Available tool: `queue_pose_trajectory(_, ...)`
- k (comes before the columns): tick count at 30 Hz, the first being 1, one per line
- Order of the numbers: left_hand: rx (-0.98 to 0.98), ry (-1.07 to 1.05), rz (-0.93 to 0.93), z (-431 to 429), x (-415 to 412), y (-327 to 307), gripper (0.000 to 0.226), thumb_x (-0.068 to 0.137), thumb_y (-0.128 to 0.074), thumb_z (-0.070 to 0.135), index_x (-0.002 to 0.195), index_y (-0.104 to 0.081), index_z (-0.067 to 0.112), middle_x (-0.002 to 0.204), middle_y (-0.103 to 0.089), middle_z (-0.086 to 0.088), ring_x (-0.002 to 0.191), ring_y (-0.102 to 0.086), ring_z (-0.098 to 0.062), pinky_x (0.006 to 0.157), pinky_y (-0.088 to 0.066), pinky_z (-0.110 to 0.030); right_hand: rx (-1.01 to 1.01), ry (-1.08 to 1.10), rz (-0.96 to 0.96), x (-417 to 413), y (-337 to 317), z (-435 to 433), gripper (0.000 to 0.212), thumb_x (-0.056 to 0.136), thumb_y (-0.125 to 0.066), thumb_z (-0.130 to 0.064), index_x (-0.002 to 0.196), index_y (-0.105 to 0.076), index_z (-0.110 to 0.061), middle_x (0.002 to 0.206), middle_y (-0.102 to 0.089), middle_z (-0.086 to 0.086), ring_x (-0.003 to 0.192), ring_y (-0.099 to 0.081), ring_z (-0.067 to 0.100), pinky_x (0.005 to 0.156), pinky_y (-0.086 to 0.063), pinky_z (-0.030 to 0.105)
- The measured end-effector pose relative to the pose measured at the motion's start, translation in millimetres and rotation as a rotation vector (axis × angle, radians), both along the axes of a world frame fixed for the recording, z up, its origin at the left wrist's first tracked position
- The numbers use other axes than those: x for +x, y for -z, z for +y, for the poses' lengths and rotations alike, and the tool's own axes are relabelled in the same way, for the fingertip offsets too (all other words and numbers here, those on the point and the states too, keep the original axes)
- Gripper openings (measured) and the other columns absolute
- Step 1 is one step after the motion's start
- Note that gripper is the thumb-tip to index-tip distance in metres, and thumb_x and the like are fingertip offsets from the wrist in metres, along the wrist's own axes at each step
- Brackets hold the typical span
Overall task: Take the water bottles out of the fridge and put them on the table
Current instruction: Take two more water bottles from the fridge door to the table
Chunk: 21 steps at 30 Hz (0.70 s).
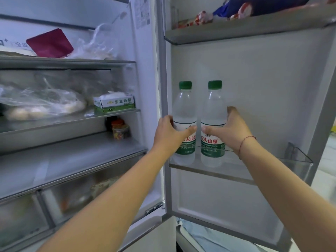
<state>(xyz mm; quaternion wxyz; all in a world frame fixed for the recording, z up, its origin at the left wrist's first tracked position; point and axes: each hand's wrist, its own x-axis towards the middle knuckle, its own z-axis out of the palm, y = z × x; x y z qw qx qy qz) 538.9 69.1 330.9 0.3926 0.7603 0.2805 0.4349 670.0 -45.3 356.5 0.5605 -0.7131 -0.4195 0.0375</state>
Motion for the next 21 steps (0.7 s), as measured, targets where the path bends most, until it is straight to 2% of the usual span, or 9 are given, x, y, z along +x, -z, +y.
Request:
queue_pose_trajectory(2,-0.008,0.03,-0.01,0,-1,-2,0.056,0.067,-0.081,0.045,0.108,-0.046,0.03,0.097,-0.058,0.015,0.088,-0.058,-0.004,0.064,-0.046,-0.016,0.013,0.0,-0.001,-1,-1,2,0.065,0.06,-0.086,-0.026,0.11,-0.045,-0.02,0.108,-0.061,-0.001,0.101,-0.058,0.022,0.083,-0.052,0.04)
queue_pose_trajectory(4,-0.008,0.037,-0.03,-1,-4,-2,0.056,0.066,-0.083,0.042,0.105,-0.045,0.032,0.091,-0.057,0.021,0.084,-0.058,0.002,0.061,-0.045,-0.013,0.046,-0.003,0.008,-3,-1,3,0.066,0.057,-0.087,-0.025,0.107,-0.044,-0.024,0.103,-0.058,-0.003,0.099,-0.057,0.02,0.08,-0.05,0.037)
queue_pose_trajectory(8,-0.009,0.046,-0.083,-2,-12,-5,0.06,0.064,-0.085,0.038,0.11,-0.049,0.027,0.1,-0.063,0.014,0.093,-0.063,-0.004,0.075,-0.055,-0.023,0.105,-0.008,0.02,-10,1,4,0.07,0.057,-0.088,-0.023,0.112,-0.045,-0.024,0.108,-0.058,-0.003,0.102,-0.057,0.021,0.082,-0.051,0.038)
queue_pose_trajectory(10,0.007,0.04,-0.12,-5,-18,-12,0.061,0.064,-0.085,0.036,0.112,-0.049,0.024,0.104,-0.064,0.01,0.096,-0.064,-0.005,0.078,-0.056,-0.024,0.139,-0.018,0.007,-15,-4,5,0.071,0.057,-0.088,-0.021,0.113,-0.044,-0.025,0.108,-0.057,-0.004,0.101,-0.057,0.021,0.081,-0.051,0.037)
queue_pose_trajectory(13,0.025,0.012,-0.215,-12,-27,-31,0.067,0.065,-0.086,0.03,0.119,-0.049,0.016,0.111,-0.066,0.001,0.101,-0.064,-0.012,0.086,-0.056,-0.033,0.202,-0.049,-0.042,-24,-19,4,0.072,0.056,-0.088,-0.02,0.112,-0.044,-0.029,0.103,-0.055,-0.009,0.097,-0.058,0.018,0.081,-0.051,0.034)
queue_pose_trajectory(17,0.114,-0.04,-0.302,-24,-48,-56,0.063,0.066,-0.086,0.026,0.117,-0.05,0.018,0.112,-0.066,0.0,0.099,-0.064,-0.011,0.086,-0.055,-0.032,0.281,-0.152,-0.081,-42,-46,-2,0.072,0.056,-0.087,-0.02,0.113,-0.045,-0.029,0.093,-0.054,-0.022,0.086,-0.058,0.001,0.071,-0.049,0.025)
queue_pose_trajectory(21,0.146,-0.088,-0.321,-31,-85,-62,0.054,0.068,-0.084,0.025,0.11,-0.051,0.023,0.107,-0.068,0.0,0.097,-0.067,-0.015,0.085,-0.057,-0.04,0.313,-0.298,-0.077,-69,-61,-8,0.071,0.055,-0.088,-0.022,0.114,-0.049,-0.025,0.101,-0.06,-0.014,0.093,-0.061,0.007,0.073,-0.052,0.028)
